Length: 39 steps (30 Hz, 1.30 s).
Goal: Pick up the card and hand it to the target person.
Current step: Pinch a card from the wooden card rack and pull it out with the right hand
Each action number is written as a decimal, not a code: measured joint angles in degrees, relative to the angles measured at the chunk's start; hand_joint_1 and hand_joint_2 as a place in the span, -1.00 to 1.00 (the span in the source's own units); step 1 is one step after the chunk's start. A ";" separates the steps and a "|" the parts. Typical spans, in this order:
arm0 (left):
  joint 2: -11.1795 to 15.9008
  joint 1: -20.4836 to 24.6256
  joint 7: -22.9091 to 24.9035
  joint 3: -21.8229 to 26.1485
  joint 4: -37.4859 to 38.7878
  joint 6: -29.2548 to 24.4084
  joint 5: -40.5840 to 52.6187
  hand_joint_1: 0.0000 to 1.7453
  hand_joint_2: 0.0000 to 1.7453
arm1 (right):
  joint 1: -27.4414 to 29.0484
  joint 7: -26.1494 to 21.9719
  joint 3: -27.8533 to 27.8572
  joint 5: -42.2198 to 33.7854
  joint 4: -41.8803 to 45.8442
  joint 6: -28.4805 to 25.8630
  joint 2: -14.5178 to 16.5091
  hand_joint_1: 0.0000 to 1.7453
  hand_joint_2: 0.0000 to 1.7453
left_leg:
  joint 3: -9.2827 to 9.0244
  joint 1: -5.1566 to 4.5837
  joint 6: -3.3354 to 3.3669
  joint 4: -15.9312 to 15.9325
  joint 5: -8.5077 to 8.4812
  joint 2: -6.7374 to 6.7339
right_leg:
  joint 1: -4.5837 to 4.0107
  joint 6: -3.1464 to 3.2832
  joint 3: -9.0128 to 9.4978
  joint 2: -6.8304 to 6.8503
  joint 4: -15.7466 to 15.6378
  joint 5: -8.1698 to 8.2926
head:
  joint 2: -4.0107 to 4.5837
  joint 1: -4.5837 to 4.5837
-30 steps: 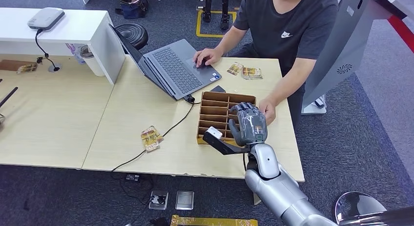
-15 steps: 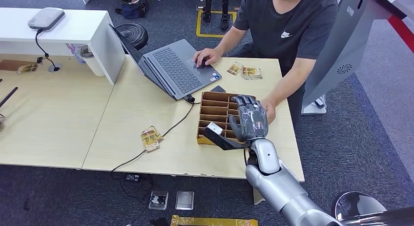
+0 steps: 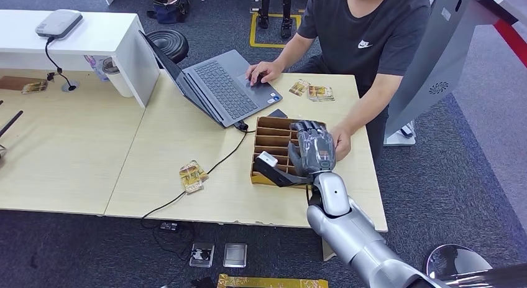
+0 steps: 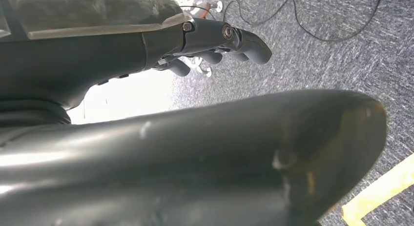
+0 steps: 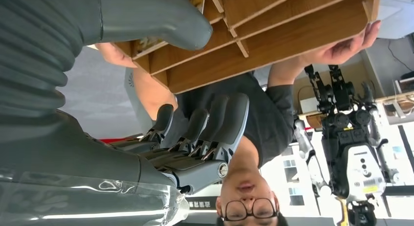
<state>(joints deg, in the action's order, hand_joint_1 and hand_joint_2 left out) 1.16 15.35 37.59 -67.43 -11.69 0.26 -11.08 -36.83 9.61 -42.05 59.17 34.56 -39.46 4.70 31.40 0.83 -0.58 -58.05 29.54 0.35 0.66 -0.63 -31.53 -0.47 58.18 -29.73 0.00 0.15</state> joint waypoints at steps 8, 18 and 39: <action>0.00 -0.10 -0.19 0.00 0.00 -0.02 0.11 -1.00 -1.00 | 0.02 0.35 -0.22 0.23 -2.17 -0.04 0.61 -0.06 1.00 | 0.00 0.00 0.00 0.00 0.00 0.00 | 0.00 0.00 0.00 0.00 0.00 0.00 | 0.00 -0.01; 0.00 0.03 -0.49 -0.26 0.00 0.49 2.33 -1.00 -1.00 | 0.62 1.97 -0.19 0.17 -3.06 -0.22 -0.42 0.02 1.00 | -0.03 0.00 0.00 -0.01 0.00 0.00 | 0.00 0.00 0.00 0.00 -0.01 0.00 | 0.00 0.01; -0.32 1.31 -0.59 -1.99 -0.02 1.71 5.14 -1.00 -1.00 | 2.13 1.86 -0.05 0.22 -3.00 -0.24 -2.57 1.00 1.00 | -0.11 0.00 0.00 -0.01 0.00 -0.02 | 0.00 0.00 0.05 -0.01 -0.01 0.00 | 0.00 0.00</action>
<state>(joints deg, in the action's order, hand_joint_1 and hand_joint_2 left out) 0.84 16.65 37.00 -69.42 -11.72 1.97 -5.94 -34.69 11.47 -42.10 59.39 31.56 -39.70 2.13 31.29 0.83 -0.58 -58.06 29.54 0.34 0.66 -0.63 -31.48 -0.48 58.17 -29.73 0.00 0.15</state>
